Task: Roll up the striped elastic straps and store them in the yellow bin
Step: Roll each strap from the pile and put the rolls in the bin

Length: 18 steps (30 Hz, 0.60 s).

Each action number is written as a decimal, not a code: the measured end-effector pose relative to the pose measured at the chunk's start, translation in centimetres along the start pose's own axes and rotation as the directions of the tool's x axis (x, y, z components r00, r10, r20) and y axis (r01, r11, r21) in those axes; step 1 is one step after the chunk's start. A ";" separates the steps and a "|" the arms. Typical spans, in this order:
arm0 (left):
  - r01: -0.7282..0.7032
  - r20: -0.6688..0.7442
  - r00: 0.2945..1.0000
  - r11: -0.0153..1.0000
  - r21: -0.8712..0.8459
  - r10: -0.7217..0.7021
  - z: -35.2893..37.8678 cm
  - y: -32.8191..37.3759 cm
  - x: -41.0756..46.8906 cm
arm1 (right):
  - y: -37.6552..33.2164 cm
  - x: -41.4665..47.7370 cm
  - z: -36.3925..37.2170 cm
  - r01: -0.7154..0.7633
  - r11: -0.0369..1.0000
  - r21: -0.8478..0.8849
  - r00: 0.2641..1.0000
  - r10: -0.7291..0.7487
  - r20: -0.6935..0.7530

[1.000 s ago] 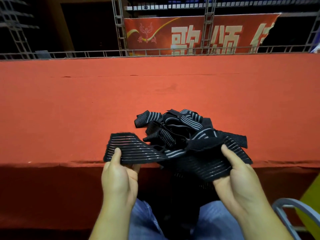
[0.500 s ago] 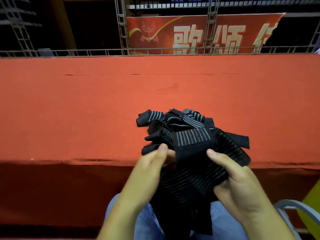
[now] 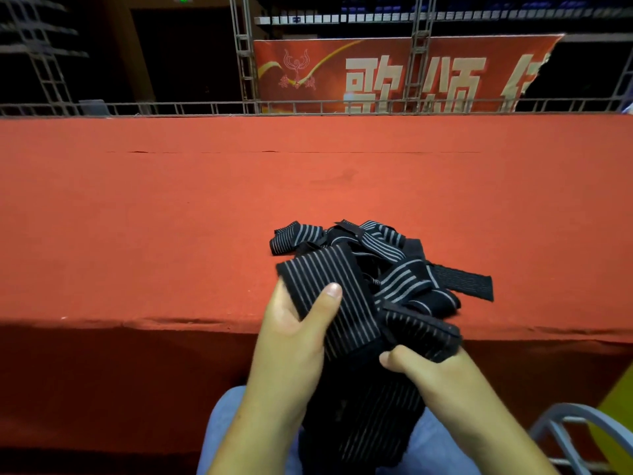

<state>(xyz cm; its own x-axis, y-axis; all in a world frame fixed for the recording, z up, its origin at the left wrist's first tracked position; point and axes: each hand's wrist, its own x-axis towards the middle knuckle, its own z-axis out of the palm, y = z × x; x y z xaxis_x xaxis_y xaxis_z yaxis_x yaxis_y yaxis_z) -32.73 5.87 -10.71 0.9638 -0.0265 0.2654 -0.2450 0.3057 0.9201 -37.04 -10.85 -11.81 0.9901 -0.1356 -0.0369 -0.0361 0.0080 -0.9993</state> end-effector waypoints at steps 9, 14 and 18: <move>-0.097 -0.142 0.985 0.995 0.009 0.097 -1.0 0.5 0.7 | 1.5 1.1 -1.0 -0.048 0.991 -0.121 0.999 0.045 -0.028; -0.114 -0.168 0.978 0.991 0.065 0.124 -1.3 0.8 0.8 | 1.9 1.8 -1.7 -0.029 0.999 0.026 0.985 0.033 -0.170; -0.116 -0.155 0.979 0.987 0.115 0.133 -1.1 0.9 0.6 | 1.2 1.9 -1.8 0.122 0.967 0.223 0.972 -0.071 -0.225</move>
<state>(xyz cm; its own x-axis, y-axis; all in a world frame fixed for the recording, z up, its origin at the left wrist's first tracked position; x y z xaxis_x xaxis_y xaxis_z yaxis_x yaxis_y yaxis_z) -32.24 7.21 -10.00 0.9273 0.1626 0.3373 -0.3653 0.1957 0.9101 -35.47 -12.85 -13.07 0.9340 -0.3555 0.0344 0.1165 0.2123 -0.9702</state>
